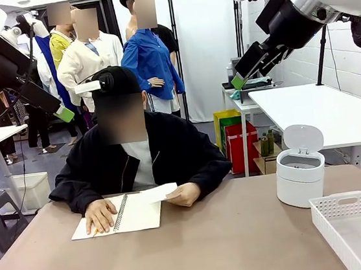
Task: Sort the paper based on its condition.
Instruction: If a person hands you a paper, place it in the Organizing basket , and if it's crumpled, put it in the Trash can.
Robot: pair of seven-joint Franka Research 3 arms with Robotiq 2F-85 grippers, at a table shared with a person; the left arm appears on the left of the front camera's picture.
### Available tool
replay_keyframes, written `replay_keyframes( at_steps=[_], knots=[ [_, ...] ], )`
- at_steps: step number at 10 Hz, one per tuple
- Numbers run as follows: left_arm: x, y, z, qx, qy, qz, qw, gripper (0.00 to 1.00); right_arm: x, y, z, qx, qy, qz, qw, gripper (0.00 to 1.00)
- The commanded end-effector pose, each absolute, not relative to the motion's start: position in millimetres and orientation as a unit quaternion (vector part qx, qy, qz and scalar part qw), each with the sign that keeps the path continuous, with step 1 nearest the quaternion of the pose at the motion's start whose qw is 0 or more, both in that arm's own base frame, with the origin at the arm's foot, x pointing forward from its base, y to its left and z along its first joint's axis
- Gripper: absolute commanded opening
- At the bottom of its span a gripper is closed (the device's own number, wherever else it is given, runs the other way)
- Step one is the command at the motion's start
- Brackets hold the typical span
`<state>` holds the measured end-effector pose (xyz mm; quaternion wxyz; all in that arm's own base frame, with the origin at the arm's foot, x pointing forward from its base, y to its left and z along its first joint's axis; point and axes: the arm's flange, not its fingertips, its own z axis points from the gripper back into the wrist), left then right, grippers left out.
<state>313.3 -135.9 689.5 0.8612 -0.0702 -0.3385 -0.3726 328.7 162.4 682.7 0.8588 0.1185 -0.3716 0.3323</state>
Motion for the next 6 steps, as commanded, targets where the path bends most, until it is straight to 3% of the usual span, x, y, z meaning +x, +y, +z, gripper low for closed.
replay_keyframes(
  at_steps=[1, 6],
  knots=[
    [313.2, -134.9, 689.1, -0.071, -0.336, -0.372, 0.862, 1.0, 328.7, 162.5, 682.8, 0.118, -0.372, 0.332, 0.859, 1.0],
    [313.2, -134.9, 689.1, -0.071, -0.336, -0.372, 0.862, 1.0, 328.7, 162.5, 682.8, 0.118, -0.372, 0.332, 0.859, 1.0]
  ],
)
